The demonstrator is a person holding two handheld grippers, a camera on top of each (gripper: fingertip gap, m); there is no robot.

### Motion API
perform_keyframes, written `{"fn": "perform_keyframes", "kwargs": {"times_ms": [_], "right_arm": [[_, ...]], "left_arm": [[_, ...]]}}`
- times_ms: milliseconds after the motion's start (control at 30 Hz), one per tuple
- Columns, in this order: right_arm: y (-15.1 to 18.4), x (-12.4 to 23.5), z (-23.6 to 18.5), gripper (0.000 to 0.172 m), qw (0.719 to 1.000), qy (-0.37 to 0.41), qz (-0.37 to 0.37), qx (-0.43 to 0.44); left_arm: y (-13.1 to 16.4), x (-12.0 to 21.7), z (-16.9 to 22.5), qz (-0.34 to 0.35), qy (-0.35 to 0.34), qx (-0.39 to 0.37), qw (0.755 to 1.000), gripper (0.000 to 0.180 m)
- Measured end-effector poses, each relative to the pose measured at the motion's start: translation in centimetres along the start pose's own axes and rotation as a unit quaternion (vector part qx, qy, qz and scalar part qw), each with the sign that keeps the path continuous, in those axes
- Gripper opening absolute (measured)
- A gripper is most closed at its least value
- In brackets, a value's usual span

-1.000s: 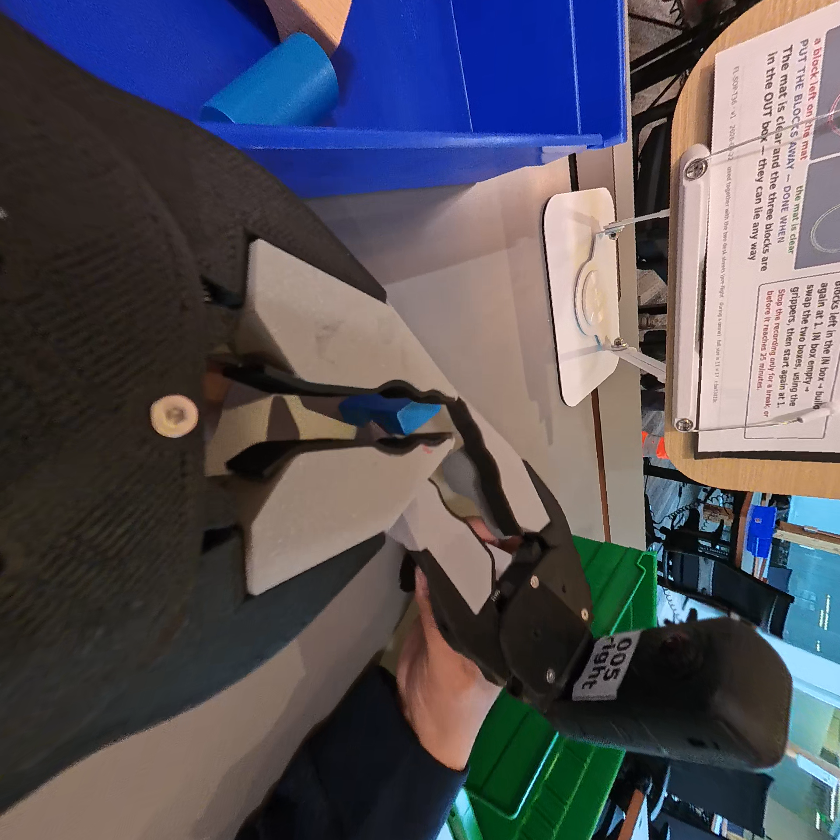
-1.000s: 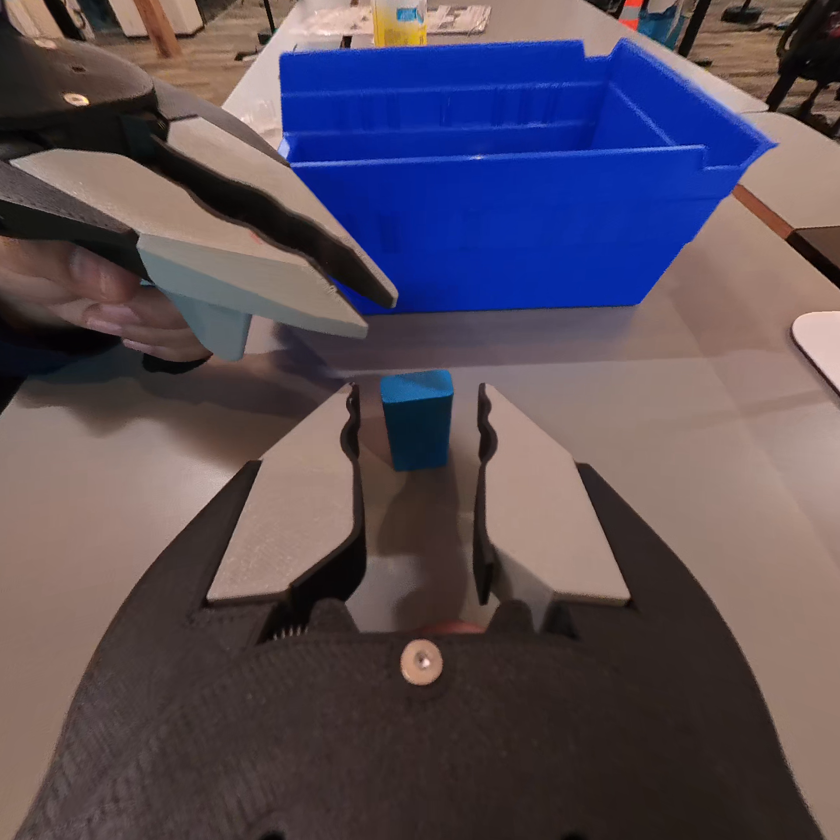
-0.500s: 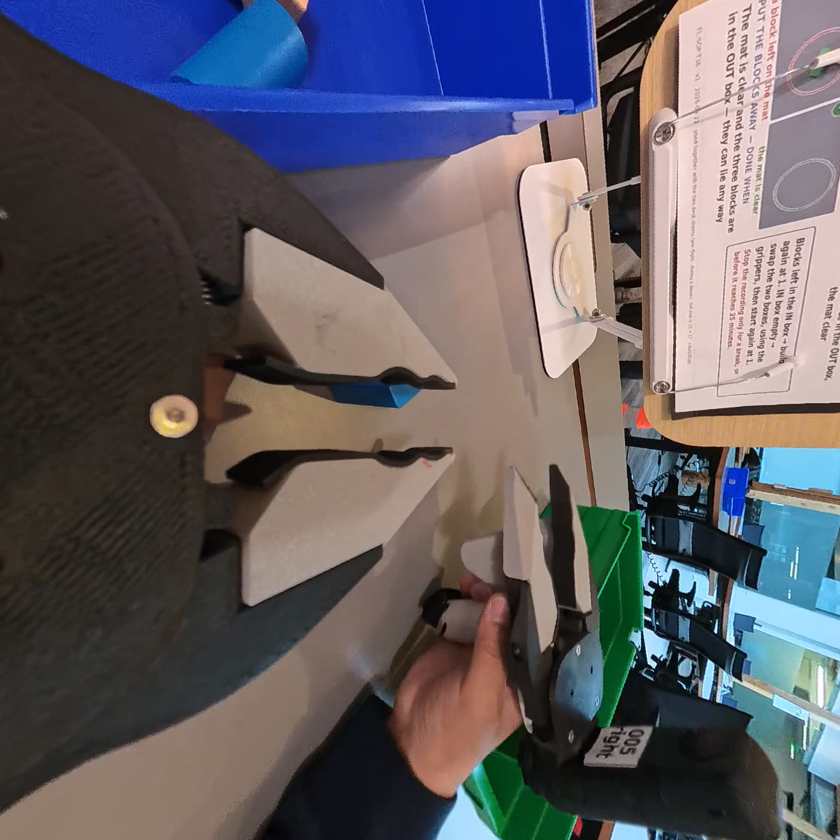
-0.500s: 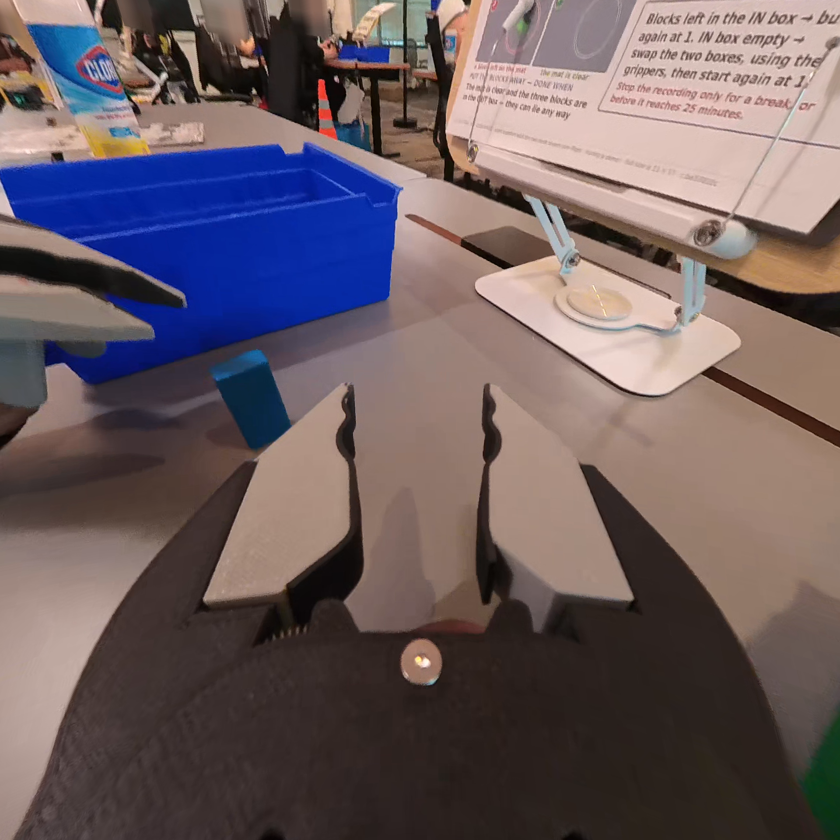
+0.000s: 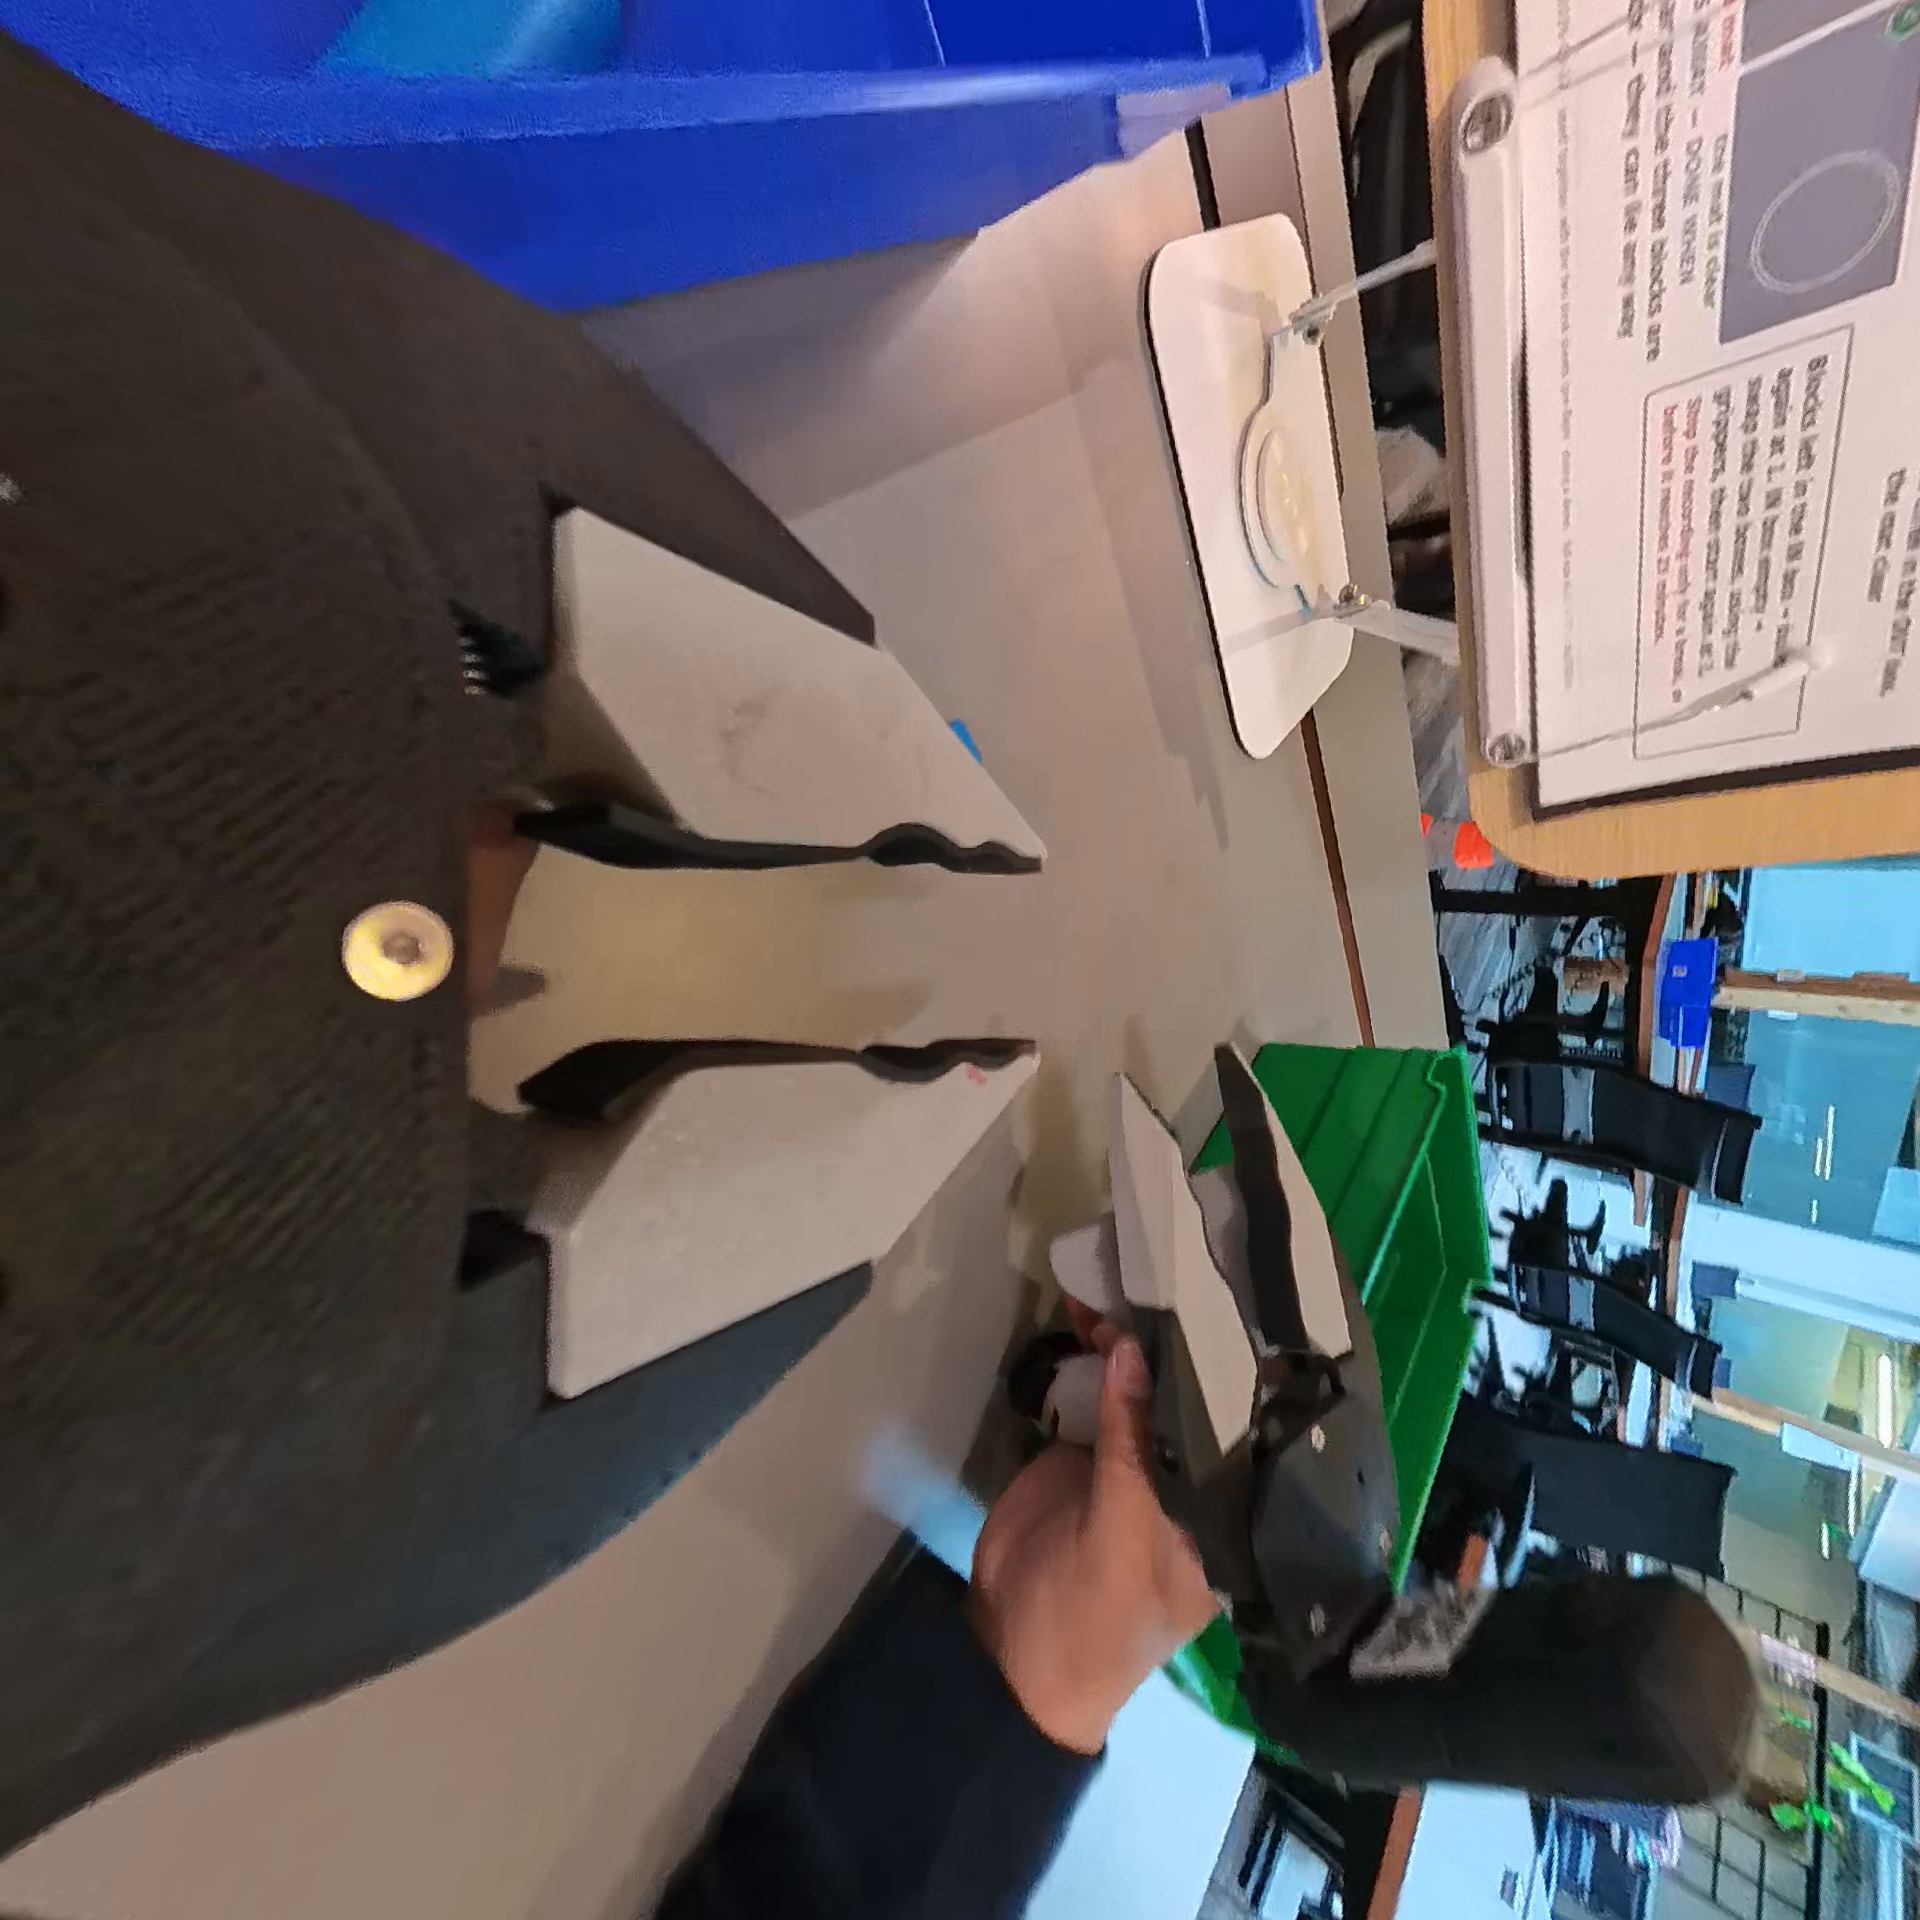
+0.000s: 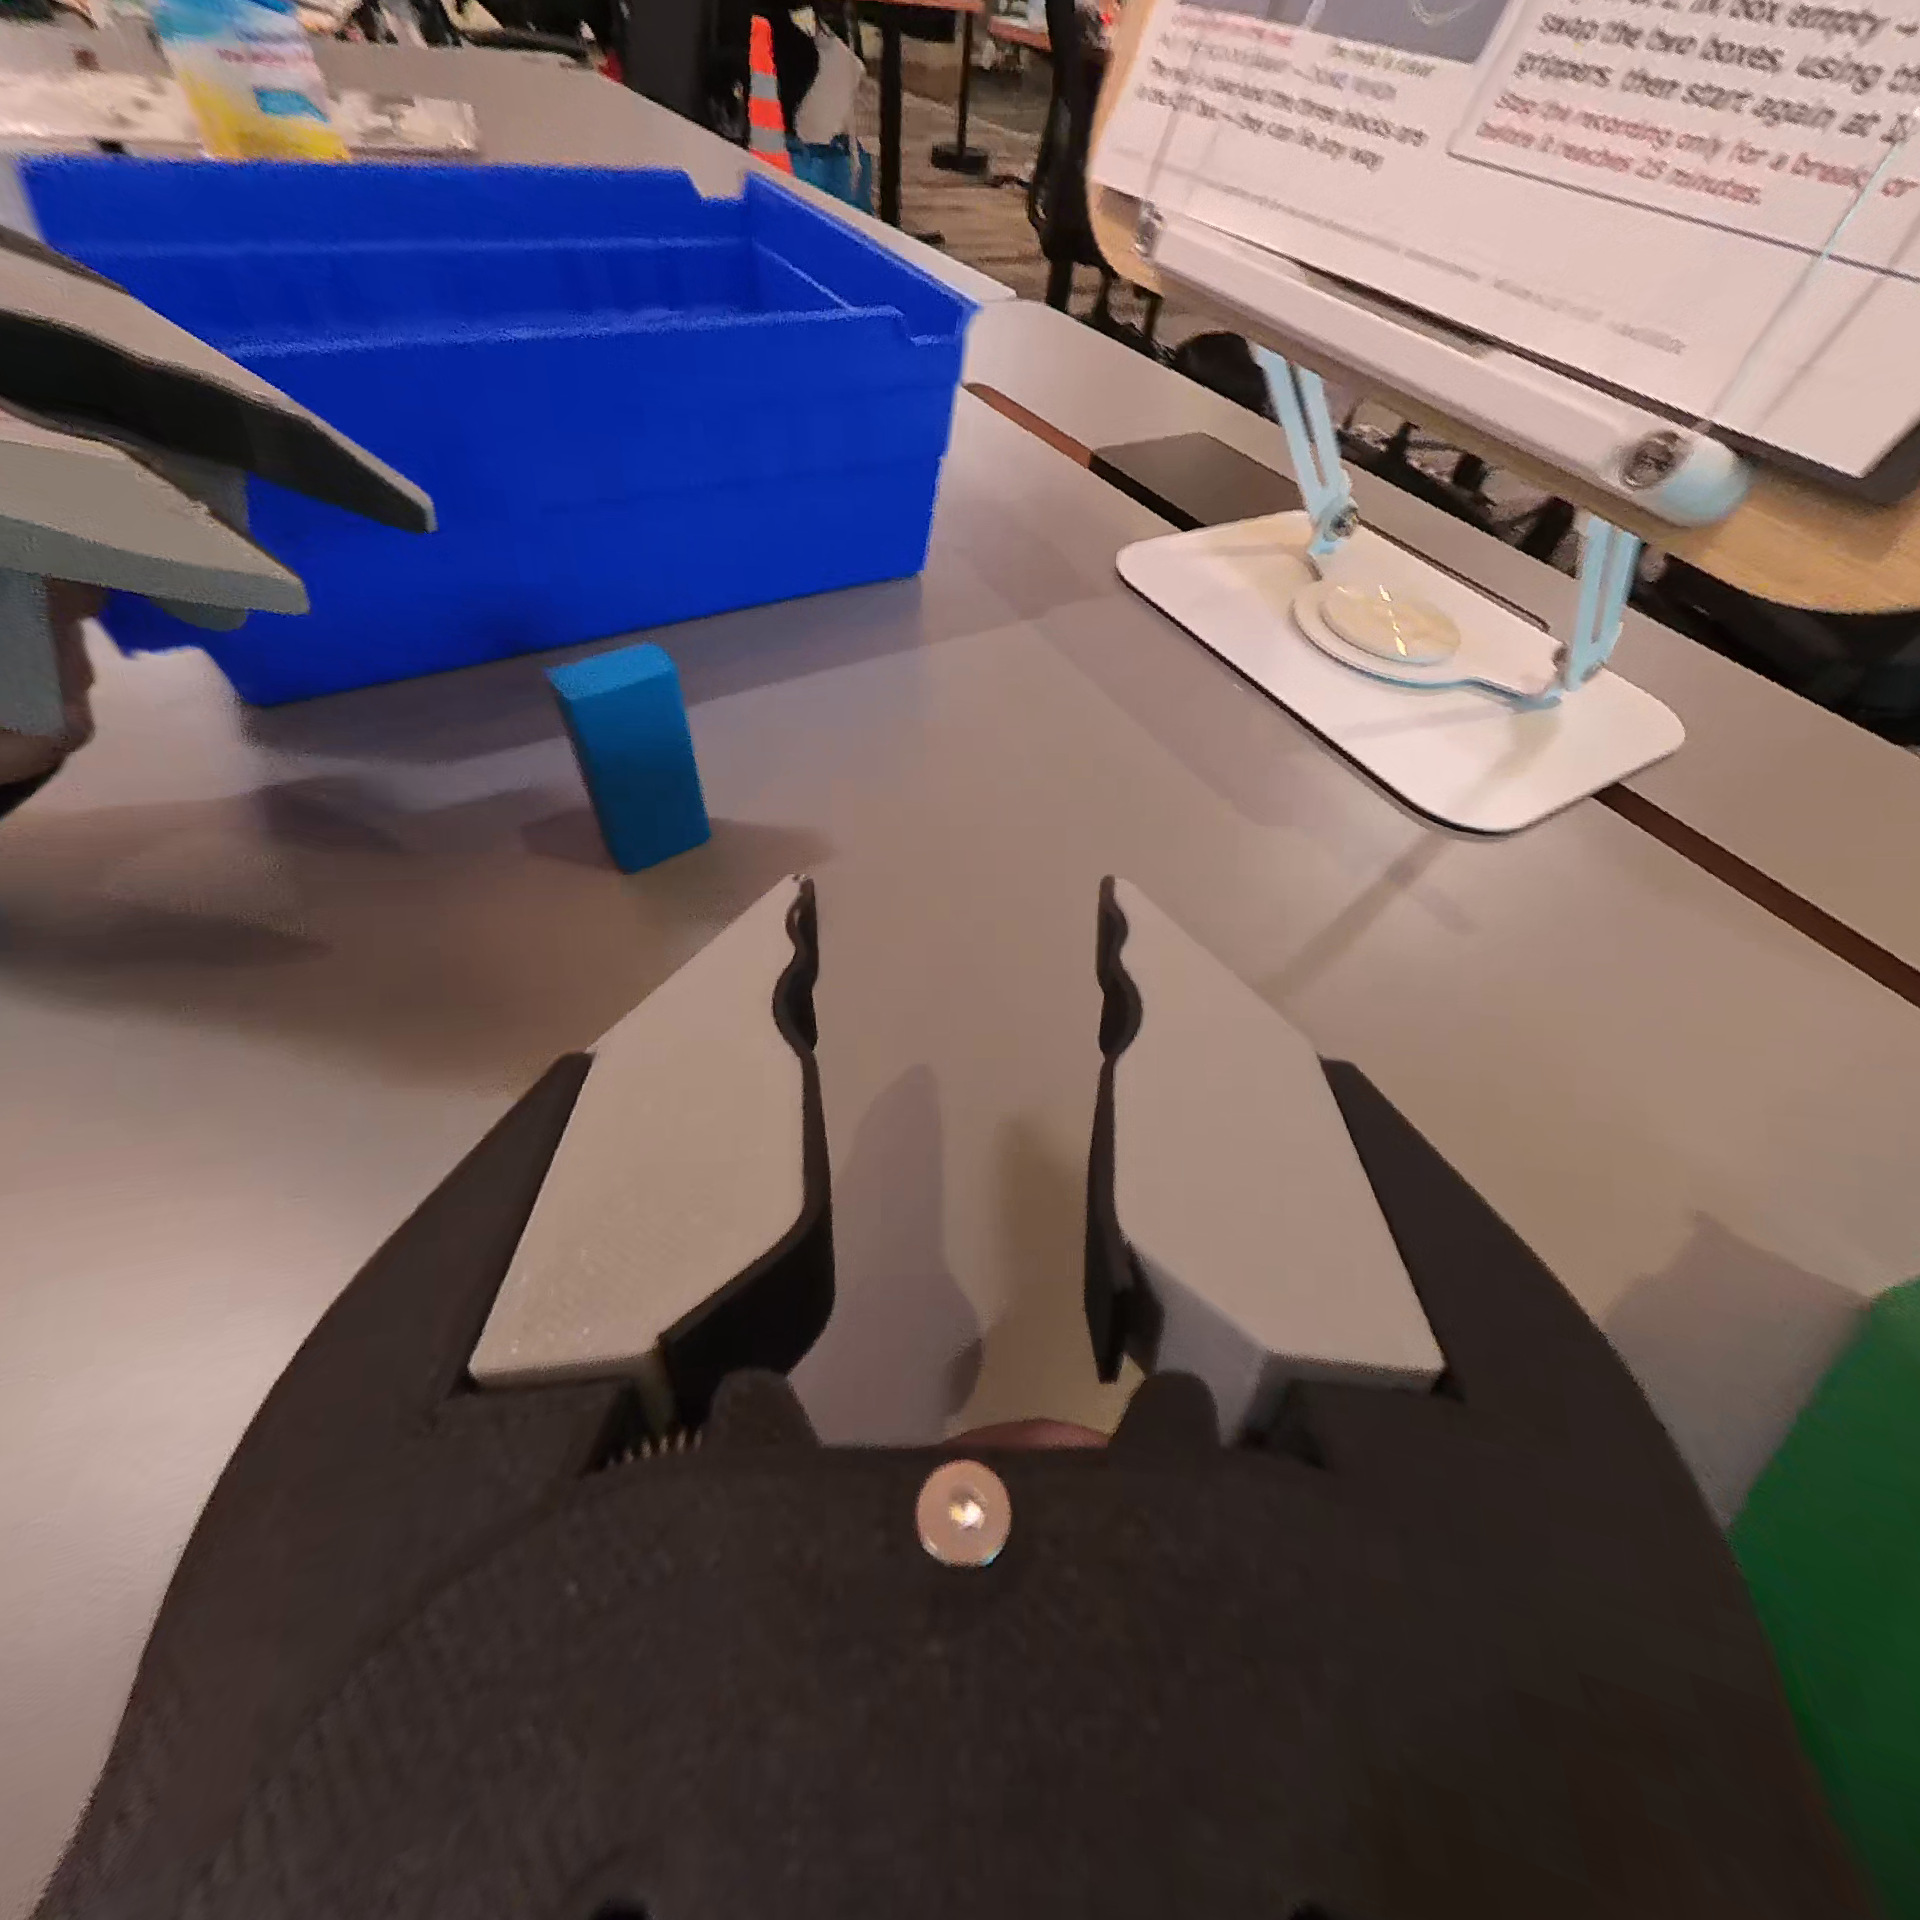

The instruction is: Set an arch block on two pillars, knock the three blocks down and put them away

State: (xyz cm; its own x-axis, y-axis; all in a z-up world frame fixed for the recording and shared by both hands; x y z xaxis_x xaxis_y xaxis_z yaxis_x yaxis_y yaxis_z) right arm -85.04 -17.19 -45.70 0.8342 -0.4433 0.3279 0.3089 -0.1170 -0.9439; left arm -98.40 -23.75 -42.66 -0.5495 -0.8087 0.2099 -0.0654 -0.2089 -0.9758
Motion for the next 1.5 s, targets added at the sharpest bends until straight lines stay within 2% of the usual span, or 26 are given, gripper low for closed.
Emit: {"fn": "perform_keyframes", "kwargs": {"times_ms": [67,167,267,367,500,600,667,767,933,1033,1100,1200,1300,1367,1500], "right_arm": [[-0.5,-0.4,-0.9,0.053,1.0,-0.018,0.012,-0.006],[-1.1,-0.9,-1.8,0.054,0.999,-0.029,0.023,-0.006],[-1.2,-1.2,-2.2,0.053,0.999,-0.031,0.022,-0.009],[-1.4,-1.3,-2.5,0.053,0.999,-0.035,0.028,-0.013],[-1.7,-1.1,-2.4,0.053,0.999,-0.033,0.038,-0.019],[-1.6,-1.2,-2.4,0.053,0.998,-0.034,0.04,-0.022],[-1.5,-1.3,-2.4,0.052,0.998,-0.035,0.038,-0.024],[-1.4,-1.5,-2.7,0.053,0.998,-0.041,0.033,-0.02],[-0.9,-1.9,-3.0,0.053,0.999,-0.045,0.02,-0.011],[-0.6,-2.0,-3.1,0.053,0.999,-0.045,0.015,-0.013],[-0.6,-2.0,-3.1,0.053,0.999,-0.046,0.015,-0.014],[-0.5,-2.2,-3.2,0.053,0.999,-0.05,0.013,-0.015],[-0.5,-2.6,-3.6,0.053,0.998,-0.058,0.007,-0.011],[-0.4,-2.8,-4.0,0.053,0.998,-0.061,0.001,-0.003],[-0.5,-3.0,-4.6,0.053,0.998,-0.067,-0.004,0.008]], "left_arm": [[-1.1,1.5,0.3,0.001,0.02,-0.007,1.0,0.034],[-3.9,4.7,-1.3,0.023,0.004,-0.017,1.0,0.037],[-6.1,7.4,-5.6,0.02,-0.051,-0.02,0.998,0.038],[-6.9,8.9,-11.9,-0.02,-0.129,-0.021,0.991,0.039],[-5.2,9.2,-19.4,-0.133,-0.181,-0.02,0.974,0.045],[-2.4,8.2,-22.5,-0.23,-0.18,-0.01,0.956,0.044],[-0.7,7.4,-24.2,-0.281,-0.206,-0.032,0.937,0.04],[0.6,5.9,-24.2,-0.33,-0.213,-0.071,0.917,0.04],[1.0,3.3,-20.5,-0.339,-0.14,-0.095,0.925,0.034],[2.9,3.4,-18.8,-0.377,-0.087,-0.104,0.916,0.033],[4.2,4.5,-18.2,-0.414,-0.05,-0.132,0.899,0.028],[5.0,7.0,-18.9,-0.483,-0.021,-0.174,0.858,0.027],[5.3,8.6,-19.8,-0.55,-0.013,-0.155,0.82,0.031],[6.3,9.9,-20.3,-0.603,-0.009,-0.153,0.782,0.039],[8.5,12.1,-22.5,-0.695,-0.043,-0.181,0.694,0.044]]}}
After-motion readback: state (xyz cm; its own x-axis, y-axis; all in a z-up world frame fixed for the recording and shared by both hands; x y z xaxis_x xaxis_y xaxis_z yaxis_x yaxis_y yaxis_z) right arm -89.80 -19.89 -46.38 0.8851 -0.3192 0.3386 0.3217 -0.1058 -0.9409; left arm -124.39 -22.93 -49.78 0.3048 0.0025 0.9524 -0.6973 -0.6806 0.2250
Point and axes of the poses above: each gripper's, where its closed fingertips meet, x back along the fingers, y out of its underside, z = x × y across the jaws, the point moved 3 cm from there along x, back along the fingers, and after that the axes turned 10 degrees about -y, right-handed, at the moved point
